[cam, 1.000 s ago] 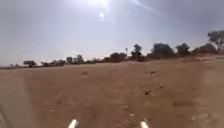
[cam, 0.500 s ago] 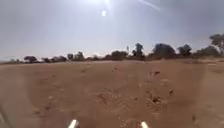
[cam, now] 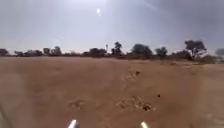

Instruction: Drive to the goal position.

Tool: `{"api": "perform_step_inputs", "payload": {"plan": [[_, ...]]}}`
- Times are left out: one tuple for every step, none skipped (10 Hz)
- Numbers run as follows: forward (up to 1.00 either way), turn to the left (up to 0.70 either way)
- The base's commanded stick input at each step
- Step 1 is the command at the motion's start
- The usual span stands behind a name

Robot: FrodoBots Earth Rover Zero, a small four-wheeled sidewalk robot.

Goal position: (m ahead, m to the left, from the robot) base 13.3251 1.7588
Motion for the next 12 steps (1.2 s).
{"api": "perform_step_inputs", "payload": {"plan": [[0.7,0.0],[0.7,0.0],[0.7,0.0],[0.7,0.0],[0.7,0.0],[0.7,0.0],[0.7,0.0],[0.7,0.0],[0.7,0.0],[0.7,0.0],[0.7,0.0],[0.7,0.0]]}}
